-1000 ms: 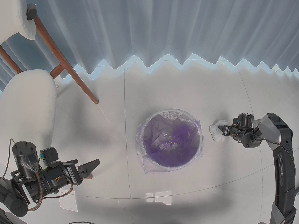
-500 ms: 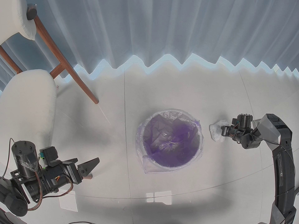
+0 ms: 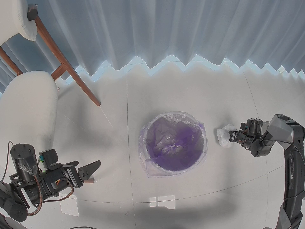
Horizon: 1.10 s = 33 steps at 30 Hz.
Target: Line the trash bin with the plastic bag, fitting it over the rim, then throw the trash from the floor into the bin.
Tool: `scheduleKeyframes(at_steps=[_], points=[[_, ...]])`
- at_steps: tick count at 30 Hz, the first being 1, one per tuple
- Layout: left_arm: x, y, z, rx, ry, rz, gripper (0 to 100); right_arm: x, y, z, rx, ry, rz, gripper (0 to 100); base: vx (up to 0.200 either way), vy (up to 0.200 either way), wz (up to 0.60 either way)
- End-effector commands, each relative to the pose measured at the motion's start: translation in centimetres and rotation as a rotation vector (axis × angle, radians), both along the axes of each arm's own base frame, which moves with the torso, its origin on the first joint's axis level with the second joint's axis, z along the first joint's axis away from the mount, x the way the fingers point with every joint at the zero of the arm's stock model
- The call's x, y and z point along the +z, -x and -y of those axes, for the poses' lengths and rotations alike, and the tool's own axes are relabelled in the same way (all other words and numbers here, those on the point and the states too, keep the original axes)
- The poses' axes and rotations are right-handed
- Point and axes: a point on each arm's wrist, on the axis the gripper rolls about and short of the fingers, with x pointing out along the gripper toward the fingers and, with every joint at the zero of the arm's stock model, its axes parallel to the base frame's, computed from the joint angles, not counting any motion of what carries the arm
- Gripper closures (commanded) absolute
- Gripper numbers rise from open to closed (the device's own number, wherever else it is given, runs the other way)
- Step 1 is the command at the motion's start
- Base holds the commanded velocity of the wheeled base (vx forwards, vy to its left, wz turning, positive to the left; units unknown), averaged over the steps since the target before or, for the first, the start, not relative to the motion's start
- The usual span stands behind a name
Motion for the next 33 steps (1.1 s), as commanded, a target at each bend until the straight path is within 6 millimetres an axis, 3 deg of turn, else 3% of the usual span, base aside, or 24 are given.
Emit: scheduleKeyframes(at_steps=[1,15,19,24,27,28,33], points=[[0.2,0.1,0.0,-0.002,0.003,0.014,0,3.5,4.4,0.2,-0.008,0.004,0.058,100,0.000,0.000,0.00],[1.4,0.1,-0.1,-0.007,0.000,0.138,0,6.1,14.7,-0.6,-0.011,0.015,0.189,100,0.000,0.000,0.00],[1.5,0.5,-0.4,-0.008,-0.029,0.167,0,6.5,16.4,-0.7,-0.014,0.011,0.178,100,0.000,0.000,0.00],[1.6,1.9,-1.0,-0.018,-0.065,0.202,0,8.7,18.3,-0.7,-0.035,-0.022,0.205,100,0.000,0.000,0.00],[1.5,2.3,-1.2,-0.017,-0.074,0.206,0,9.1,18.6,-0.7,-0.035,-0.022,0.211,100,0.000,0.000,0.00],[1.3,3.1,-1.8,-0.001,-0.088,0.214,0,10.0,19.7,-0.8,-0.038,-0.021,0.226,100,0.000,0.000,0.00],[1.8,4.1,-2.8,0.042,-0.098,0.261,0,10.7,21.7,-1.0,-0.035,-0.022,0.213,100,0.000,0.000,0.00]])
